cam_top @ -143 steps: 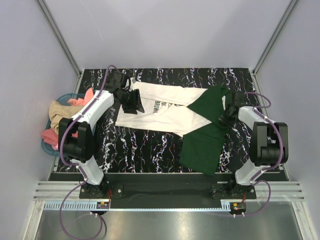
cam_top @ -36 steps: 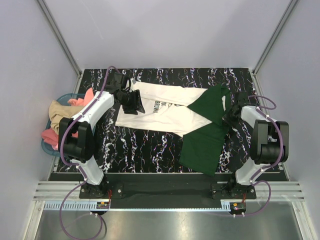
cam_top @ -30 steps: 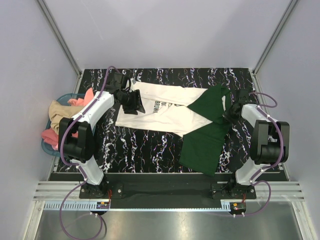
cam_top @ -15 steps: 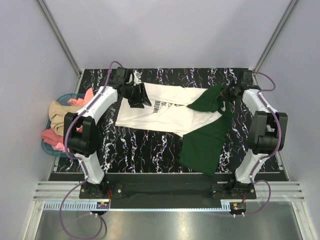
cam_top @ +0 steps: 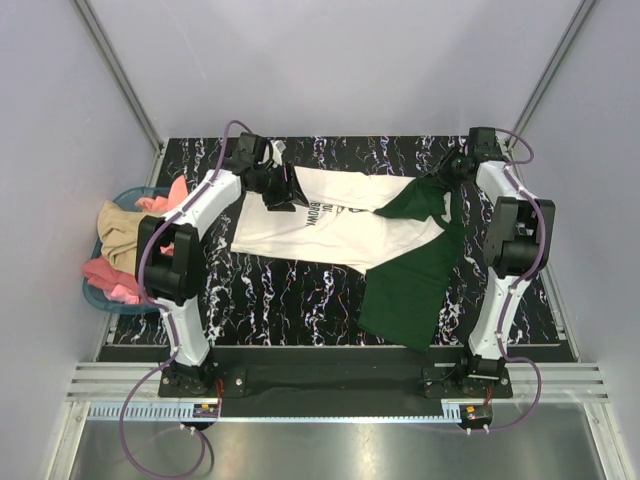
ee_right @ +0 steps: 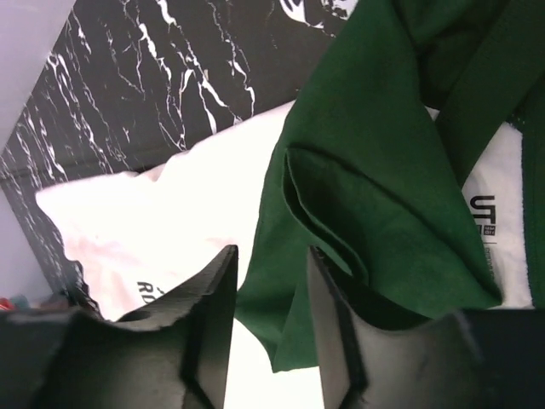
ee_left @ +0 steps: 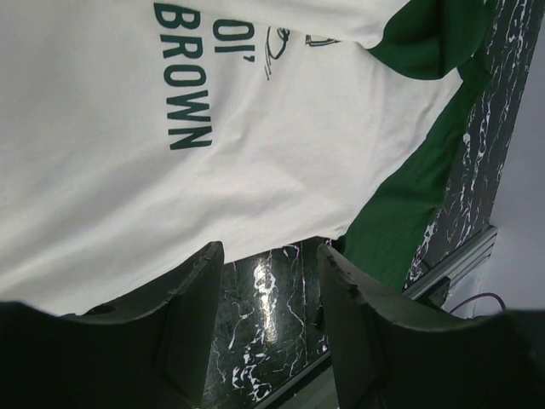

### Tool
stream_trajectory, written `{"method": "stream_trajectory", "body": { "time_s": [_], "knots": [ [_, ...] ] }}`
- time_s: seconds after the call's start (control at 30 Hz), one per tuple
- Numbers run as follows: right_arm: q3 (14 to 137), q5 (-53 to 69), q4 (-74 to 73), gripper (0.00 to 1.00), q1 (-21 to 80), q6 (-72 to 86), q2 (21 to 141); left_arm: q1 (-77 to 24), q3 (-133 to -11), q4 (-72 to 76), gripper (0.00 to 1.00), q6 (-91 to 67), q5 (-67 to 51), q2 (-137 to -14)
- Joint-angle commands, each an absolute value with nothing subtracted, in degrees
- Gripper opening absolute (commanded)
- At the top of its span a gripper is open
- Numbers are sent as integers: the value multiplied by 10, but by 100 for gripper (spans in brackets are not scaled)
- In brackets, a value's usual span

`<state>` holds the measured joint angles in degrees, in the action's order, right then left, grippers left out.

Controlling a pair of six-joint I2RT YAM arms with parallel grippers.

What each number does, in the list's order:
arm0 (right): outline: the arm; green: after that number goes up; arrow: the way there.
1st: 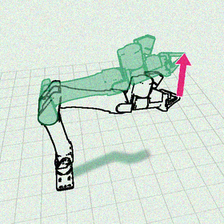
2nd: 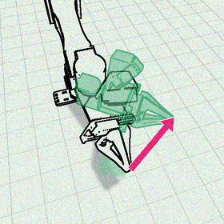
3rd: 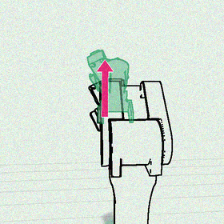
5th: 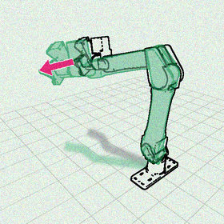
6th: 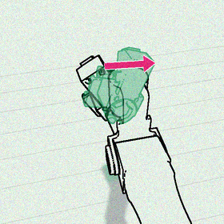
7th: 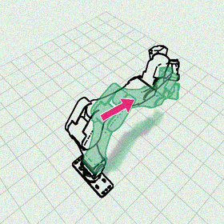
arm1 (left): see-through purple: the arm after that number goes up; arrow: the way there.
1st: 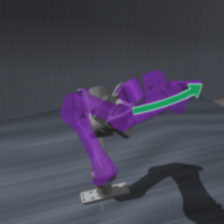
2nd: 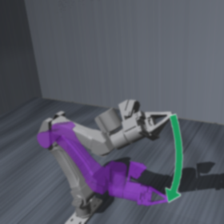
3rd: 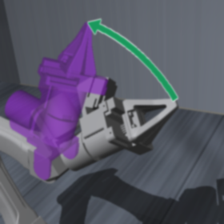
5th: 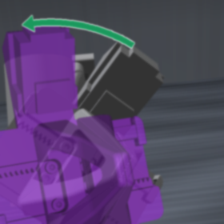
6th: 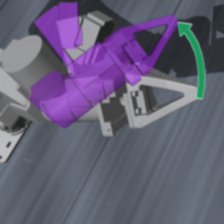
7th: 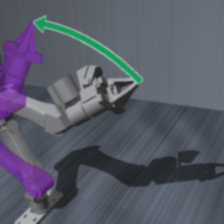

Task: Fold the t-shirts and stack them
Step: Fold the tshirt

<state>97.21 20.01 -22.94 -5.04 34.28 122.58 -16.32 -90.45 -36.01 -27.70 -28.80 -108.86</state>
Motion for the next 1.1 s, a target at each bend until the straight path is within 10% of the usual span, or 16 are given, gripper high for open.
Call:
{"method": "stream_trajectory", "body": {
  "time_s": [0.0,0.17,0.4,1.07],
  "knots": [
    [981,209,-226,47,-54,293,1179,-170,-934,-325,53,-280,-310,-1097],
    [888,191,-229,49,-59,251,1094,-170,-927,-323,53,-281,-315,-1100],
    [767,235,-198,27,-59,115,1056,-171,-909,-319,53,-288,-324,-1085],
    [751,322,-159,46,-77,55,1130,-167,-915,-333,54,-280,-332,-1070]
  ]
}}
